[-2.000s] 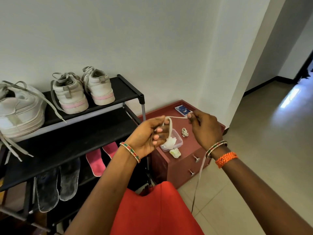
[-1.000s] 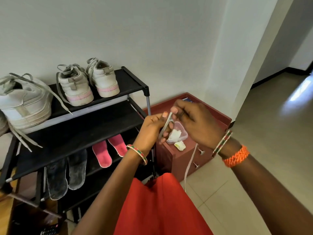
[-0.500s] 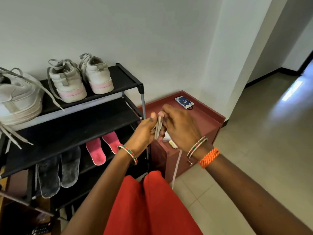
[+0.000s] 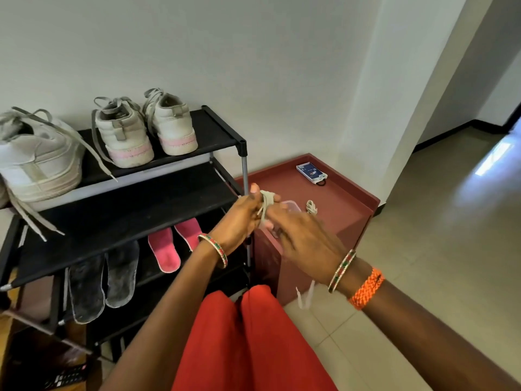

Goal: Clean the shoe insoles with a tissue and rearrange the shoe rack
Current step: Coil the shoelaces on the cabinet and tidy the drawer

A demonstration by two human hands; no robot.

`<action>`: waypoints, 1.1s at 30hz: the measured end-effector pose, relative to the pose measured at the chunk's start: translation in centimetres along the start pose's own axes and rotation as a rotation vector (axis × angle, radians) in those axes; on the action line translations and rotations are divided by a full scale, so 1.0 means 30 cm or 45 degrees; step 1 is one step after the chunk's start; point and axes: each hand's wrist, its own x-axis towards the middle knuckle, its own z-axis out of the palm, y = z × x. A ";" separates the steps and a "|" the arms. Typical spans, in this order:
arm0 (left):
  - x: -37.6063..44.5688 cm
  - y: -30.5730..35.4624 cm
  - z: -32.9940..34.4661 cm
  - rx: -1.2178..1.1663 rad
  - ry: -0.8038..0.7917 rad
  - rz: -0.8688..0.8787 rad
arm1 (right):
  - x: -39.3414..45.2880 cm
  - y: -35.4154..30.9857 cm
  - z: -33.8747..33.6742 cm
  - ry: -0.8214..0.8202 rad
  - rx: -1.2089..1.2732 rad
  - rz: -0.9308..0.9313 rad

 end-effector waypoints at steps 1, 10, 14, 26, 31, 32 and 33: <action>-0.007 0.001 0.009 0.000 -0.045 -0.018 | 0.024 0.013 -0.023 0.073 -0.017 0.006; -0.047 0.066 0.020 -0.203 -0.407 0.040 | 0.021 0.130 0.043 -0.017 0.111 0.269; -0.033 0.071 0.014 -0.259 -0.204 0.139 | -0.059 0.038 0.082 -0.309 -0.002 0.083; -0.034 0.034 0.028 0.237 -0.318 0.058 | 0.054 0.121 -0.062 0.156 -0.108 0.196; -0.052 0.046 0.007 -0.216 -0.285 0.123 | -0.039 0.073 0.059 -0.160 -0.047 0.196; -0.049 0.052 0.001 -0.306 -0.264 0.155 | -0.056 0.045 0.071 -0.300 -0.089 0.157; -0.042 0.056 -0.001 -0.333 -0.220 0.181 | -0.067 0.018 0.071 -0.409 -0.139 0.105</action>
